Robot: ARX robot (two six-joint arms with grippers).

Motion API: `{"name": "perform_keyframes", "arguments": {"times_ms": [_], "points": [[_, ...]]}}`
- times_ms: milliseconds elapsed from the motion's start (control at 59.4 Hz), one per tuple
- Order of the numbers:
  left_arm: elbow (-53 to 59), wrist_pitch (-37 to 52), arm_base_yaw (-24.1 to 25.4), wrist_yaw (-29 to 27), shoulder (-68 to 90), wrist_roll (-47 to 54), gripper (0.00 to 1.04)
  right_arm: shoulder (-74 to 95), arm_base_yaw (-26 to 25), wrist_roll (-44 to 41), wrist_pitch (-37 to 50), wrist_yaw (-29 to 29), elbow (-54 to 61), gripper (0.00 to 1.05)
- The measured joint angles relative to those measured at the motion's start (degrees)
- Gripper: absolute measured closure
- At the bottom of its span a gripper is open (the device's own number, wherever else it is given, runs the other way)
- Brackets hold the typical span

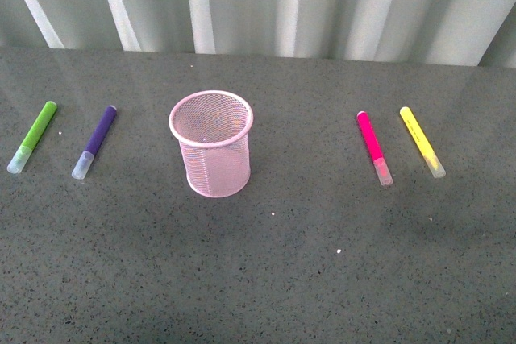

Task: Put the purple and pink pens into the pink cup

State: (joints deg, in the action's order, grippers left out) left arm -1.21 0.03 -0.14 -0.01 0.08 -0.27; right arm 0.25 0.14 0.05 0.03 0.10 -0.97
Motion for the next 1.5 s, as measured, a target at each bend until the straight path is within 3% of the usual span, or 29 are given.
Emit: {"name": "perform_keyframes", "arguments": {"times_ms": [859,926,1010,1296,1499], "points": [[-0.04,-0.13,0.00,-0.13,0.13,-0.02,0.07,0.00,0.00,0.00,0.00,0.00,0.00,0.07],[-5.27,-13.84,-1.36,-5.92,8.57,-7.82,0.07,0.00,0.00,0.00,0.00,0.00,0.00,0.07],[-6.84,-18.40,-0.76,-5.60,16.81,-14.34,0.07,0.00,0.00,0.00,0.00,-0.02,0.00,0.07],[-17.05,3.80,-0.20,-1.88,46.84,-13.29,0.07,0.00,0.00,0.00,0.00,0.00,0.00,0.07],[-34.36,5.22,-4.98,-1.01,73.09,-9.27,0.07,0.00,0.00,0.00,0.00,0.00,0.00,0.07]]}}
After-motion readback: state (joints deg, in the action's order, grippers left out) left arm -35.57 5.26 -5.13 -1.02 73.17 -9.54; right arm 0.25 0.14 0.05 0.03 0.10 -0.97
